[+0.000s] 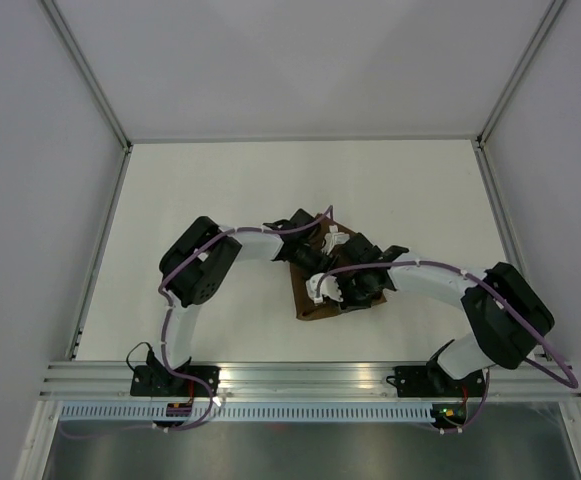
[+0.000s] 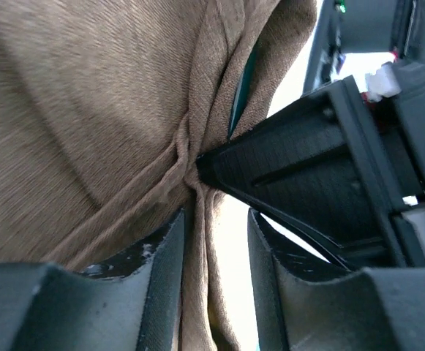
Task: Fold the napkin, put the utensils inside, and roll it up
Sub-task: Roll the napkin at the center of the board.
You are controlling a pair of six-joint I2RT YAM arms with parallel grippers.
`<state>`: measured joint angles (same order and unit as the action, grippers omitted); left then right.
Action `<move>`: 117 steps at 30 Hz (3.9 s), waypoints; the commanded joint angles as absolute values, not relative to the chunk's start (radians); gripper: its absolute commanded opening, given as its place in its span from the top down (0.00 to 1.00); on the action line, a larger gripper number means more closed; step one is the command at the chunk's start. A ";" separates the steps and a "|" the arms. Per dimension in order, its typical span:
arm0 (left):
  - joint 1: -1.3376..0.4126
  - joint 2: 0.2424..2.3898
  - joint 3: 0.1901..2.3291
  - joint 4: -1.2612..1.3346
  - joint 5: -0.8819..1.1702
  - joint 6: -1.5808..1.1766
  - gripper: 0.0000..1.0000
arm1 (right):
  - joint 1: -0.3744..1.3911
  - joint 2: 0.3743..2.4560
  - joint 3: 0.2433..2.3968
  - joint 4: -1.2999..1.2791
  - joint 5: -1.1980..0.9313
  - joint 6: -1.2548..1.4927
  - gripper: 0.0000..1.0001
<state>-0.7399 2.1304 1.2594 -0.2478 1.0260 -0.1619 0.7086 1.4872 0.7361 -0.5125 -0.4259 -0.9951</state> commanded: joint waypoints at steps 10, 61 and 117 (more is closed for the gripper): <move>-0.647 1.712 1.036 -0.006 0.452 -0.342 0.50 | 0.592 1.767 0.916 -0.891 -0.655 -1.141 0.83; -1.410 1.782 0.819 0.365 -0.393 0.247 0.41 | 0.469 2.121 1.213 -1.106 -0.736 -1.166 0.83; -0.877 2.175 1.210 -0.212 0.864 -0.112 0.98 | 0.386 1.144 0.606 -0.484 -0.589 -0.988 0.35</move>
